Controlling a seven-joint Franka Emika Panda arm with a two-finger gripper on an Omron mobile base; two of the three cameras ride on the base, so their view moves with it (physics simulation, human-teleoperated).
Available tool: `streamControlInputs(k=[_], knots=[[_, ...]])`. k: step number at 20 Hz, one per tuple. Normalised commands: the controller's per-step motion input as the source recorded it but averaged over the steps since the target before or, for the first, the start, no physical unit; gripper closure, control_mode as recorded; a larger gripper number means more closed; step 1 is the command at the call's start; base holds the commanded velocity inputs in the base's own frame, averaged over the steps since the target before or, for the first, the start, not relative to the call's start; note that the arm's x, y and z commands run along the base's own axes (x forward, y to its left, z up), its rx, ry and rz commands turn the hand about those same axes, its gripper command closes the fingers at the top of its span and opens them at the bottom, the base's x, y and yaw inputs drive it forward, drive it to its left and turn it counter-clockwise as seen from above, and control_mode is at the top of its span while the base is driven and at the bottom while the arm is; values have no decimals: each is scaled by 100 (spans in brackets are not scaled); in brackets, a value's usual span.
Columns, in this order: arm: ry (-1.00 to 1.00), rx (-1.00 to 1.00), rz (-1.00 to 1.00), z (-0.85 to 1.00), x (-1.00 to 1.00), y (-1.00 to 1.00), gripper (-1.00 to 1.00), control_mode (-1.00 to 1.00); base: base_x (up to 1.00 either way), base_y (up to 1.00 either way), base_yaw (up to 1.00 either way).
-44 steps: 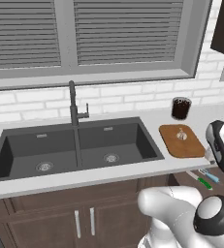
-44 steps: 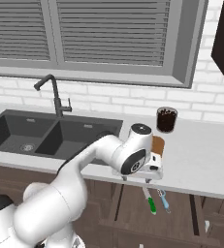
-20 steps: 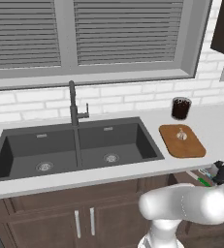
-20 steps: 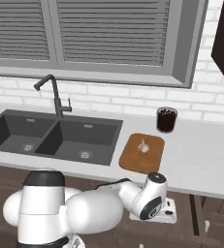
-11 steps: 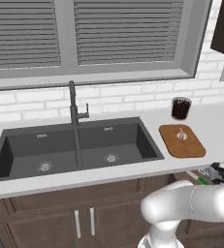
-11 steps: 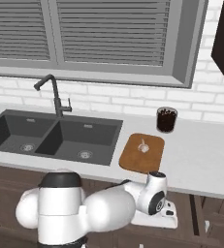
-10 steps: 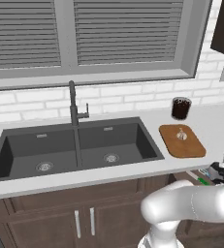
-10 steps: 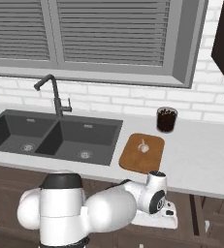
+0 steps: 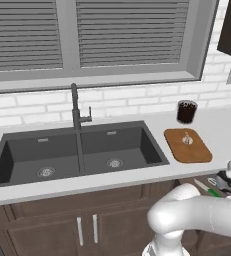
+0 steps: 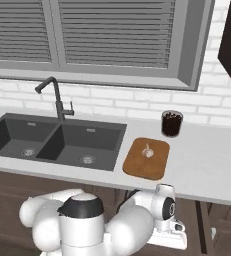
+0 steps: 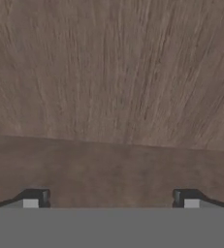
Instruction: Place the appropriate cutting tool for cutting the garlic skin on the cutting board.
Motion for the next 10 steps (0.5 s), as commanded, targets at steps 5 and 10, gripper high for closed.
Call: streamControlInputs(k=[5,10], knots=[[18,6,0,0,-84,-24,-100,-100,0,0,0],[9,1,0,11,-62,-8,-100,-100,0,0,0]])
